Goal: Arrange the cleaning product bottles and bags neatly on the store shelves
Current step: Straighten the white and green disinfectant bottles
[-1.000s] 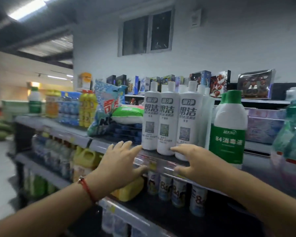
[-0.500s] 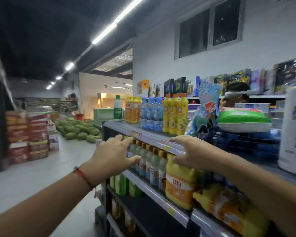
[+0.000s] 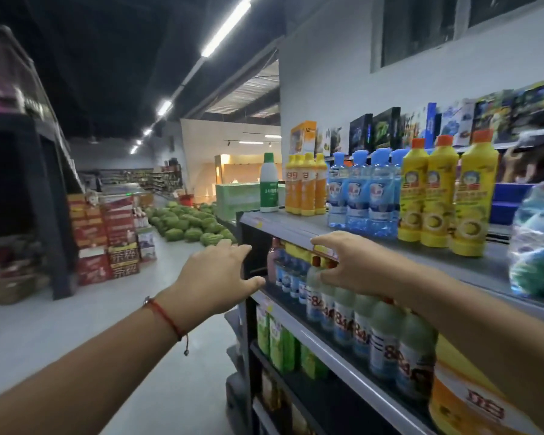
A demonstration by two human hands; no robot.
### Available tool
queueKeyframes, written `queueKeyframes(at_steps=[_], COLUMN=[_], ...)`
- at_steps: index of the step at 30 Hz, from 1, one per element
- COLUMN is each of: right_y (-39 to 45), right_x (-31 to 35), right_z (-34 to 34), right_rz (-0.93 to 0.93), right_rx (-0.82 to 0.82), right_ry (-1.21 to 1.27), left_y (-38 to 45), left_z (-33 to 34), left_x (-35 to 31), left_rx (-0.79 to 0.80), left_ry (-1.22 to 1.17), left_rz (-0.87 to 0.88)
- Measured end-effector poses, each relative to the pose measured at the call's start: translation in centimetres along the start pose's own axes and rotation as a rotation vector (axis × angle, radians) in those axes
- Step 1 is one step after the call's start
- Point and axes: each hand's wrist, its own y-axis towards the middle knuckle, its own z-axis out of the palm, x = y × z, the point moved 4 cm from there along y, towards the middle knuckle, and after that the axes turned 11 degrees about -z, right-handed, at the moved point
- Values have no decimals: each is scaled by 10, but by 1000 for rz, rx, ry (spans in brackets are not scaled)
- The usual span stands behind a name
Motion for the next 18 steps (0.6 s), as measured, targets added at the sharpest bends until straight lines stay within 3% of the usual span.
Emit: queueKeyframes(at_steps=[12,18], right_y=[279,385], right_x=[-70,-105], right_z=[40,58], right_rz=[-78,-8], right_rx=[-5,68], right_ry=[-119,-85], left_y=[240,334], left_z=[78,93], left_x=[30,52], left_rx=[6,23], left_ry=[56,-29], left_rz=[-93,-120])
